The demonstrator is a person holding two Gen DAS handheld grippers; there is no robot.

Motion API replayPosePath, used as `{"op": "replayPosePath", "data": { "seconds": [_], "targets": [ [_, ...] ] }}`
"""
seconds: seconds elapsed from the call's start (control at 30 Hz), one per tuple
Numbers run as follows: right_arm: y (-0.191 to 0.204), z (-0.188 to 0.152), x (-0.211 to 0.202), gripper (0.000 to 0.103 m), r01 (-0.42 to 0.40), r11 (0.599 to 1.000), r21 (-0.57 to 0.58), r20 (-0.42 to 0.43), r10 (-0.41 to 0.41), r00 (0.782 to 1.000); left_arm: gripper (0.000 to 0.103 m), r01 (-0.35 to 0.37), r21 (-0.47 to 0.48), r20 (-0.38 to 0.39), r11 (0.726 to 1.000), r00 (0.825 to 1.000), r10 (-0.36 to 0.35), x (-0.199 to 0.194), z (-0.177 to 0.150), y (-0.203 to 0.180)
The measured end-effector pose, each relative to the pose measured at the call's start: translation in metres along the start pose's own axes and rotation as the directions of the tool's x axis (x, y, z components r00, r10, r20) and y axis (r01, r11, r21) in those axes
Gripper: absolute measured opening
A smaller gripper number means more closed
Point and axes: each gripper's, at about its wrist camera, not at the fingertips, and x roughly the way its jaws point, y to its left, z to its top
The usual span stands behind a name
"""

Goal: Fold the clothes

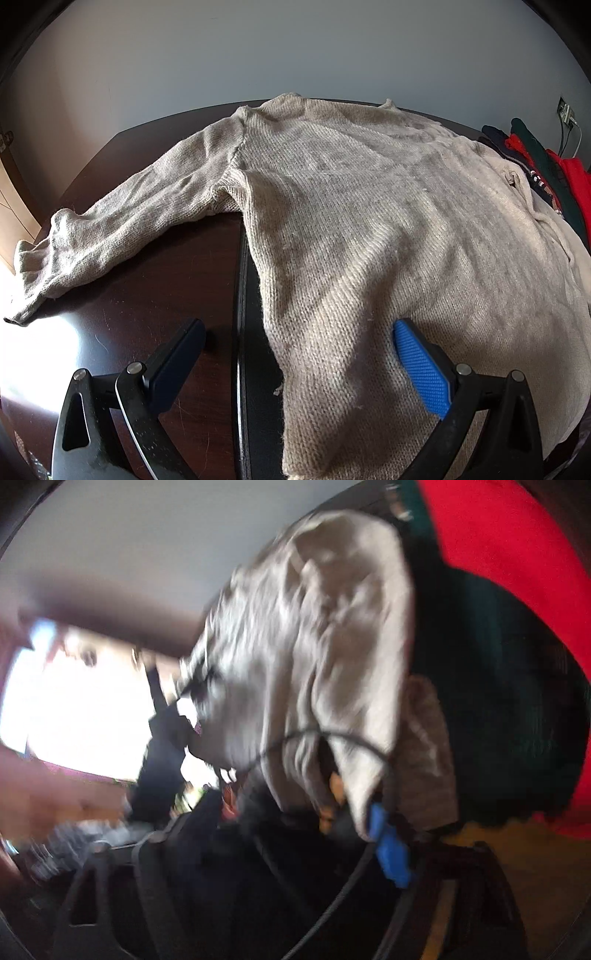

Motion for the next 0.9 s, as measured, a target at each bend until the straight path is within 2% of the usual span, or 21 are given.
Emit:
{"op": "replayPosePath", "data": {
  "seconds": [0.07,0.2,0.23,0.3,0.33,0.4,0.43,0.47,0.5,0.57,0.6,0.63,0.67,0.73,0.8,0.83,0.9],
  "targets": [
    [0.011,-0.011,0.001,0.093,0.009,0.999,-0.049,-0.046,-0.011,0.999,0.102,-0.001,0.000,0.000,1.000,1.000,0.001,0.000,0.000,0.000],
    [-0.003,-0.014,-0.024,0.097,0.078,0.997,0.010,0.073,-0.079,0.994,0.102,0.000,0.000,0.000,1.000,1.000,0.000,0.000,0.000,0.000],
    [-0.012,-0.014,-0.032,0.098,0.131,0.990,0.048,0.114,-0.135,0.984,0.102,0.000,0.000,0.000,1.000,1.000,0.000,0.000,0.000,0.001],
    [-0.031,-0.017,-0.053,0.098,0.270,0.951,0.153,0.197,-0.297,0.934,0.102,0.001,0.001,0.000,1.000,1.000,-0.001,0.000,0.000,0.003],
    [-0.038,-0.020,-0.064,0.101,0.285,0.937,0.201,0.229,-0.328,0.916,0.102,0.003,0.004,0.000,1.000,1.000,-0.003,0.000,0.000,0.005],
    [-0.049,-0.027,-0.080,0.103,0.179,0.950,0.254,0.285,-0.251,0.925,0.102,0.004,0.005,0.000,1.000,1.000,-0.004,0.000,0.000,0.006],
    [-0.047,-0.030,-0.079,0.103,0.129,0.963,0.236,0.288,-0.196,0.937,0.102,0.004,0.004,0.000,1.000,1.000,-0.004,0.000,0.000,0.007],
    [-0.043,-0.033,-0.073,0.103,0.081,0.976,0.203,0.273,-0.136,0.952,0.102,0.004,0.004,0.000,1.000,1.000,-0.004,0.000,0.000,0.007],
    [-0.035,-0.035,-0.059,0.103,0.036,0.989,0.143,0.223,-0.068,0.972,0.102,0.003,0.004,0.000,1.000,1.000,-0.003,0.000,0.000,0.007],
    [-0.011,-0.047,-0.024,0.103,-0.038,0.999,0.011,0.076,0.037,0.996,0.102,0.003,0.003,-0.001,1.000,1.000,-0.003,0.000,0.000,0.007],
    [0.000,-0.054,-0.006,0.103,-0.049,0.998,-0.049,0.003,0.049,0.999,0.102,0.002,0.003,-0.001,1.000,1.000,-0.002,0.000,-0.001,0.007],
    [0.009,-0.060,0.009,0.103,-0.015,0.995,-0.096,-0.045,0.010,0.999,0.102,0.002,0.003,-0.001,1.000,1.000,-0.002,0.000,0.000,0.007],
    [0.014,-0.067,0.023,0.103,-0.005,0.991,-0.131,-0.093,-0.007,0.996,0.102,0.002,0.003,-0.001,1.000,1.000,-0.002,0.000,0.000,0.007],
    [0.015,-0.084,0.047,0.103,-0.043,0.988,-0.146,-0.201,0.013,0.980,0.102,0.002,0.003,-0.001,1.000,1.000,-0.002,0.000,0.000,0.006],
    [0.010,-0.109,0.076,0.103,0.005,0.987,-0.158,-0.342,-0.059,0.938,0.102,0.001,0.003,-0.001,1.000,1.000,-0.001,0.000,0.000,0.006],
    [0.006,-0.118,0.087,0.101,0.046,0.985,-0.168,-0.385,-0.109,0.916,0.102,0.001,0.002,-0.001,1.000,1.000,-0.001,0.000,0.000,0.006],
    [-0.006,-0.124,0.091,0.096,0.177,0.967,-0.185,-0.367,-0.235,0.900,0.102,-0.001,0.000,-0.001,1.000,1.000,0.001,0.000,0.001,0.005]
  ]
}}
